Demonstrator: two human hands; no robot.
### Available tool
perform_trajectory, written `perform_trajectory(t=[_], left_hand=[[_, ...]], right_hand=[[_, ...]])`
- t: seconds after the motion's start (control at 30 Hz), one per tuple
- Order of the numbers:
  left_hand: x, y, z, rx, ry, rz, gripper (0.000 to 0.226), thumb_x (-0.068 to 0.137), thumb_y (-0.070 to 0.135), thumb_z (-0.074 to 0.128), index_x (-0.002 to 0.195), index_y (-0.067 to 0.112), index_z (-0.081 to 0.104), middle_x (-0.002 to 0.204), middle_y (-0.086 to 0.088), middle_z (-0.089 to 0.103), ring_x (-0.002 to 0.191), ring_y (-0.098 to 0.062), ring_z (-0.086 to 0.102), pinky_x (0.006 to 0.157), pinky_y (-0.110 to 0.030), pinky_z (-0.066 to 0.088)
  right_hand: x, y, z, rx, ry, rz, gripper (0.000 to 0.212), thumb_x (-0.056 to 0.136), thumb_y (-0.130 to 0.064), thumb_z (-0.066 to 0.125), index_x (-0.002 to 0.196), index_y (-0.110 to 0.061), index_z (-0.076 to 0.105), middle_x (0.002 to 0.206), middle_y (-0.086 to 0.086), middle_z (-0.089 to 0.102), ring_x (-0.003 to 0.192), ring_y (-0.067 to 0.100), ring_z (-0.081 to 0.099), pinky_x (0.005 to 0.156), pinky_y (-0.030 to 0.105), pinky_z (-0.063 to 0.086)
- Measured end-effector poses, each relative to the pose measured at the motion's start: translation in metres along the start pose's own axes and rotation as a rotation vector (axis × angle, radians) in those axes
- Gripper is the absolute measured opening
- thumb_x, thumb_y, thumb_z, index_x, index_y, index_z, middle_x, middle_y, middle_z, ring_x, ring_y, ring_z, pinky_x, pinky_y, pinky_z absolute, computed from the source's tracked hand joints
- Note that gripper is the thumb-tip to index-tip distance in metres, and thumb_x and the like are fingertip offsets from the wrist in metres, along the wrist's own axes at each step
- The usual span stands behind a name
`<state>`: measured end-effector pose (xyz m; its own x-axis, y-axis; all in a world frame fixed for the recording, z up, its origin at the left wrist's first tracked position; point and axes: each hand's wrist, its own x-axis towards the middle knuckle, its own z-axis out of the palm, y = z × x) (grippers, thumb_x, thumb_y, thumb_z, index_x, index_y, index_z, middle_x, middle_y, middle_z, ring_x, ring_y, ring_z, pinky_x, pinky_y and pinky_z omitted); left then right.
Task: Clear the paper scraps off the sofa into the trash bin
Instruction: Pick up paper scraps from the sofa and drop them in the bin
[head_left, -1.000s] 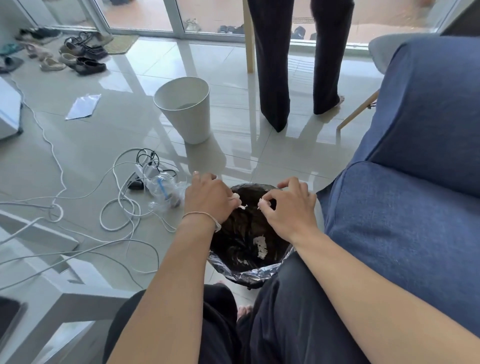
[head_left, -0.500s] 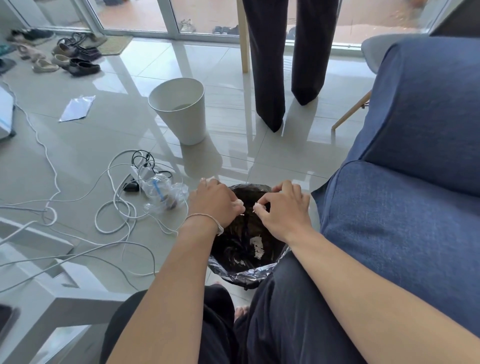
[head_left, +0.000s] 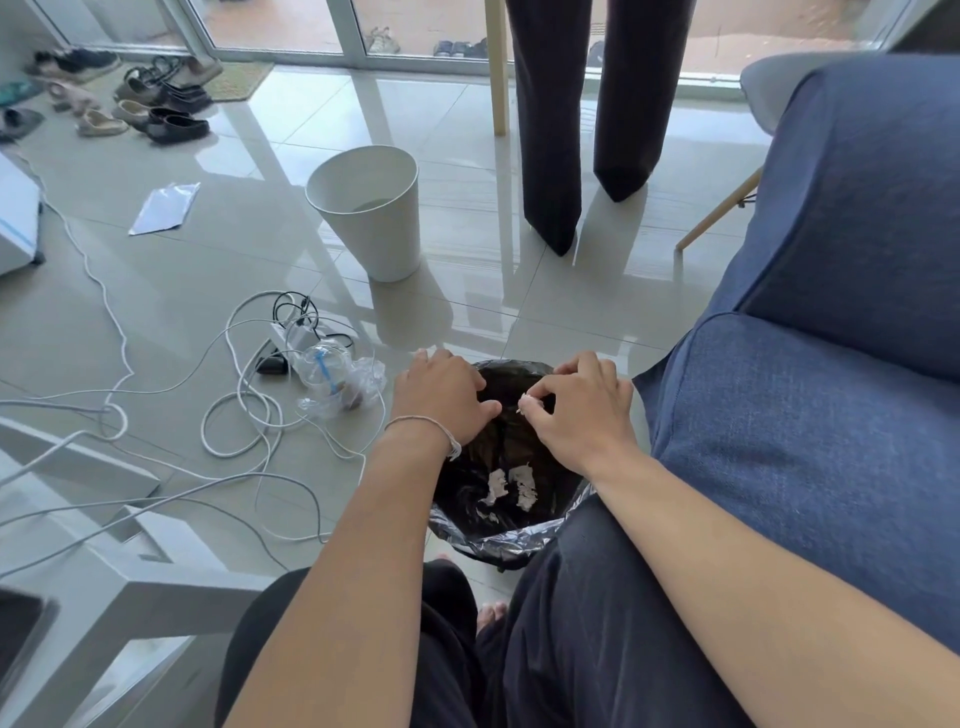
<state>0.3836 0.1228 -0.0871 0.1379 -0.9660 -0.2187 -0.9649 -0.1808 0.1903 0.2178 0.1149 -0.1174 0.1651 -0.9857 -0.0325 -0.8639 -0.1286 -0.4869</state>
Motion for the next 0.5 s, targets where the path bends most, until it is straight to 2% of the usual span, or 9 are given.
perform_trajectory(t=[0.27,0.4,0.5], left_hand=[[-0.0006,0.0006,-0.0012,-0.011,-0.015,0.0,0.038,0.086,0.047,0.063,0.121,0.032,0.068,0.144,-0.007,0.051,0.144,-0.032,0.03,0.114,-0.047,0.032],[-0.0026,0.0008,-0.0031,-0.028,-0.004,0.016,0.04,0.086,0.048,0.063,0.122,0.031,0.067,0.133,-0.005,0.058,0.134,-0.026,0.044,0.106,-0.045,0.041],[-0.0045,0.003,-0.0053,-0.032,-0.008,0.027,0.042,0.088,0.047,0.061,0.126,0.028,0.065,0.133,-0.002,0.06,0.128,-0.024,0.051,0.103,-0.044,0.044]], right_hand=[[0.0013,0.0003,0.0013,0.018,0.011,-0.025,0.024,0.094,-0.049,0.058,0.102,-0.036,0.077,0.114,-0.006,0.05,0.119,0.021,0.042,0.1,0.036,0.029],[0.001,0.0008,0.0018,0.035,-0.001,-0.029,0.025,0.095,-0.048,0.058,0.106,-0.036,0.077,0.115,-0.005,0.051,0.12,0.021,0.042,0.102,0.037,0.029],[0.0009,0.0014,0.0018,0.058,-0.007,-0.026,0.028,0.094,-0.048,0.059,0.11,-0.035,0.077,0.119,-0.005,0.053,0.122,0.021,0.041,0.103,0.038,0.029]])
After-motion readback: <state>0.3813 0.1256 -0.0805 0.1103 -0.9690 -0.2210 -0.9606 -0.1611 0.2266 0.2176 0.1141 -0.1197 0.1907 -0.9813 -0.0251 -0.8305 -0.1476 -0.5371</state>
